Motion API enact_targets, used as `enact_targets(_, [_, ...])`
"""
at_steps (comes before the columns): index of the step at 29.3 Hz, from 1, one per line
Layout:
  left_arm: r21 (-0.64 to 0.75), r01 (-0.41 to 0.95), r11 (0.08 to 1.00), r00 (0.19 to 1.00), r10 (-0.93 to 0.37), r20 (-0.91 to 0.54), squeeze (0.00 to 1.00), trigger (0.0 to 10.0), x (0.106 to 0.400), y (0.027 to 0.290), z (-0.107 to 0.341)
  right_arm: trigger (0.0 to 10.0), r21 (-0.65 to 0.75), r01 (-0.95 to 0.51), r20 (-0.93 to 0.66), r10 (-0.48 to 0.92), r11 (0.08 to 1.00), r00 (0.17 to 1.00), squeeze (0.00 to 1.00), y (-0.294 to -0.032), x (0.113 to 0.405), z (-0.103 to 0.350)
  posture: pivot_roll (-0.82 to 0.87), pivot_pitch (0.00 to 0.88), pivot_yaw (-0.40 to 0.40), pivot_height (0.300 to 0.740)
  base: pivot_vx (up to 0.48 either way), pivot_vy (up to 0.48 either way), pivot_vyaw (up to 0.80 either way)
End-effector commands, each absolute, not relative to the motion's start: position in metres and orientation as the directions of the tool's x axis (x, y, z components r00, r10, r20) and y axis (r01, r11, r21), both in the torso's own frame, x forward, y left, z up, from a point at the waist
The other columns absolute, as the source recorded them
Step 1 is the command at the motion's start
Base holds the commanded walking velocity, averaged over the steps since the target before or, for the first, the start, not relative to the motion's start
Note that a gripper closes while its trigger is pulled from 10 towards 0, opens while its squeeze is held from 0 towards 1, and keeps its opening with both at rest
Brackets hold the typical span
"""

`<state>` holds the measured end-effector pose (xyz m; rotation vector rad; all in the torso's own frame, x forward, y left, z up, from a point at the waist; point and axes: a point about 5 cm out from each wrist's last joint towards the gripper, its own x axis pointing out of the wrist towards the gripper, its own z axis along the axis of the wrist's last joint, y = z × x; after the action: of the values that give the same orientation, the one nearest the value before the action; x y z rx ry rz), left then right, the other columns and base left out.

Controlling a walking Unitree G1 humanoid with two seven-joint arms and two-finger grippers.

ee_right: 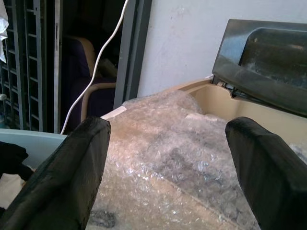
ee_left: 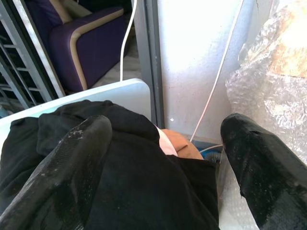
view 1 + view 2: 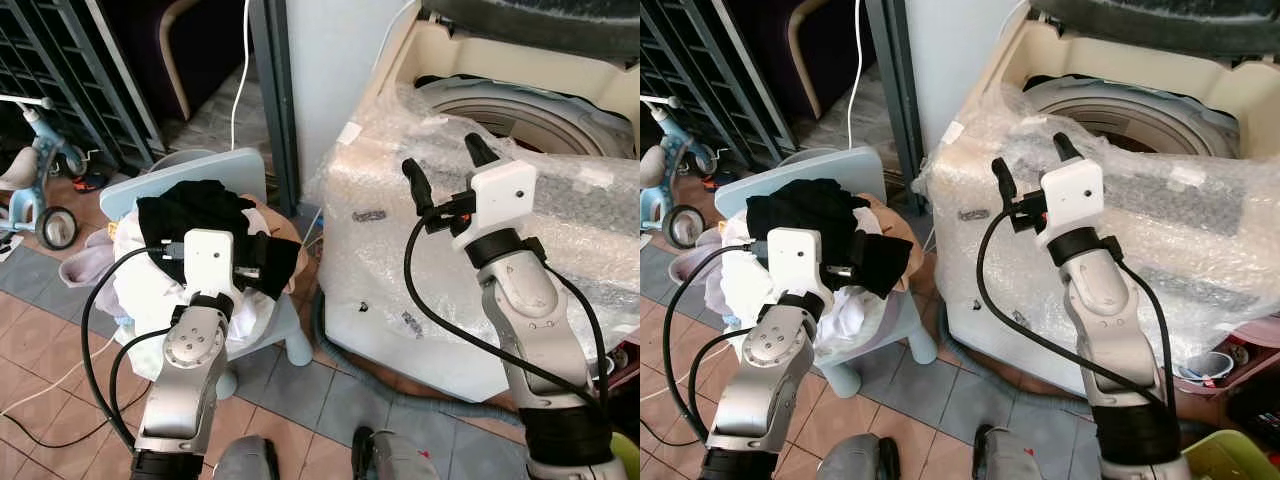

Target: Clothes washing

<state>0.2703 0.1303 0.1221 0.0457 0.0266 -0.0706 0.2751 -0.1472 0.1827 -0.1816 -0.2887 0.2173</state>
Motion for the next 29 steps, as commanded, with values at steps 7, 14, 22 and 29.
enact_targets(7, [0.049, 0.065, 0.997, 0.997, -0.063, -0.040, 0.00, 10.0, 0.270, 0.131, 0.119, 10.0, -0.147, -0.192, 0.168, 0.216, 0.970, 0.962, 0.00, -0.135, 0.253, 0.163, -0.06, 0.070, 0.062, 0.740, -0.115, 0.000, 0.00])
enact_targets(14, [0.048, 0.052, 0.997, 0.998, -0.051, -0.039, 0.00, 10.0, 0.269, 0.130, 0.118, 10.0, -0.112, -0.215, 0.147, 0.231, 0.970, 0.962, 0.00, -0.132, 0.257, 0.165, -0.04, 0.077, 0.052, 0.740, -0.277, 0.000, 0.00])
enact_targets(22, [0.043, 0.063, 0.997, 0.997, -0.062, -0.041, 0.00, 10.0, 0.267, 0.129, 0.117, 10.0, -0.128, -0.252, 0.157, 0.270, 0.959, 0.950, 0.03, -0.128, 0.256, 0.168, -0.04, 0.082, 0.049, 0.740, -0.171, 0.000, 0.60])
enact_targets(29, [0.034, 0.050, 0.998, 0.998, -0.048, -0.049, 0.00, 10.0, 0.268, 0.131, 0.117, 10.0, -0.094, -0.246, 0.157, 0.258, 0.965, 0.953, 0.00, -0.129, 0.258, 0.169, -0.04, 0.086, 0.051, 0.740, 0.000, 0.000, 0.34])
